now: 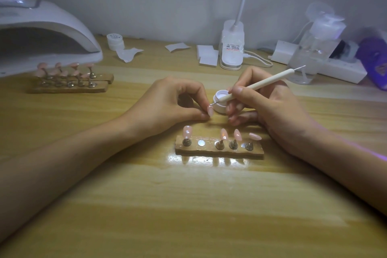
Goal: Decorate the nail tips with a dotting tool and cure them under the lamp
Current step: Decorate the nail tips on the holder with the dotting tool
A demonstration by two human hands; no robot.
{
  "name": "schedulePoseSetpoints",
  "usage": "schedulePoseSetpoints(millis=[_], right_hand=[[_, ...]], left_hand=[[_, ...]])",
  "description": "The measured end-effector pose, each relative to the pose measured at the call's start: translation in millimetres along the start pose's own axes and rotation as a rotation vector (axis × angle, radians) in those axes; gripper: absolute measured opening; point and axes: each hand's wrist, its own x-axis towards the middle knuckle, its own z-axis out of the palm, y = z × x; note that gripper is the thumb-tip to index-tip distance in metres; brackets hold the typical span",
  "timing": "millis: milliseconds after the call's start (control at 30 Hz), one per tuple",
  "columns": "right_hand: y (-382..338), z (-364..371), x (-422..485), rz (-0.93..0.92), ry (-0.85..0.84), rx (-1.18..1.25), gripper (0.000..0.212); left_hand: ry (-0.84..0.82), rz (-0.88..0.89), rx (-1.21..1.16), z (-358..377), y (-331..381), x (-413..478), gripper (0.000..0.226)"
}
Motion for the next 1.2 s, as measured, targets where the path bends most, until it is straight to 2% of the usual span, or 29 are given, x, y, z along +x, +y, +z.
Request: schedulePoseSetpoints(millis=[1200], right_hand=[[-2.1,0.1,-0.8,-0.025,-0.003,0.046,0.015]], left_hand=[[0.003,0.021,-0.008,0.4,0.6,0.1,0.015]])
